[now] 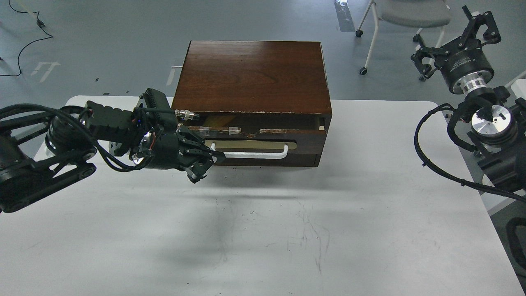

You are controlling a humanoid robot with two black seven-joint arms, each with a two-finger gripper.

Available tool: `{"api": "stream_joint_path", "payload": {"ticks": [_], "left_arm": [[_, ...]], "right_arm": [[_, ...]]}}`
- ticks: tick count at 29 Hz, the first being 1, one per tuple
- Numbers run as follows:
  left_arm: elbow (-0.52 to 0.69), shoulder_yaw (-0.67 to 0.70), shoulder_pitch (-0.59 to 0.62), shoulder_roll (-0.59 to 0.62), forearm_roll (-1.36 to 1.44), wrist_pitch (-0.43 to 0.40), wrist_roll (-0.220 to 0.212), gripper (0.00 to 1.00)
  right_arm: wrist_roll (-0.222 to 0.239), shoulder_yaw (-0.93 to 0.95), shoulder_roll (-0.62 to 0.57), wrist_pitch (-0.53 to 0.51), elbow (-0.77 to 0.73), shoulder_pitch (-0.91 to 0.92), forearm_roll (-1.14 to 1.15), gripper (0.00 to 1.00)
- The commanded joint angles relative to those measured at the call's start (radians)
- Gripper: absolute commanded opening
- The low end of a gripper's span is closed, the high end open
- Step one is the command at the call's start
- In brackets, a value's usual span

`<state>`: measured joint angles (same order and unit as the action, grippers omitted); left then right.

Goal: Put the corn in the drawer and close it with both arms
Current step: 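Push the drawer shut into the box with the left gripper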

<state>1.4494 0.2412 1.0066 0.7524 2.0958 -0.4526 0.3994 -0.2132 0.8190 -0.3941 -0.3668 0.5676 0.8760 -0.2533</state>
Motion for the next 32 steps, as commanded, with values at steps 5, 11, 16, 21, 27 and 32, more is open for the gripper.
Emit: {"api": "stream_joint_path", "payload": {"ticks": [5,11,16,21,27,32], "left_arm": [[-0.055,0.0,0.021,-0.021,0.0,0.003,-0.004,0.0],[-0.064,0.0,0.026,-0.033,0.0,0.021,-0.007,0.0],[-0.087,0.0,0.026,-0.042,0.0,0.023,-0.005,0.0],[-0.089,-0.003,0.04,-0.048,-0.002,0.023,-0.004,0.0],[-0.067,0.001,0.049,-0.047,-0.017,0.022,0.009,0.0],[0.025,0.015,0.058,0.045,-0.161,0.018,0.05,0.0]], "right_arm": [[0.0,-0.003,0.0,0.0,0.0,0.001,0.0,1.0],[0.0,-0.004,-0.005,-0.001,0.0,0.0,0.0,1.0],[0.0,-0.004,-0.008,-0.001,0.001,0.001,0.002,1.0],[0.0,-0.003,-0.008,-0.001,0.001,0.005,0.0,1.0],[0.0,-0.003,-0.011,-0.001,0.003,0.003,0.0,1.0],[0.0,0.0,-0.012,-0.02,0.003,0.003,0.0,1.0]]}}
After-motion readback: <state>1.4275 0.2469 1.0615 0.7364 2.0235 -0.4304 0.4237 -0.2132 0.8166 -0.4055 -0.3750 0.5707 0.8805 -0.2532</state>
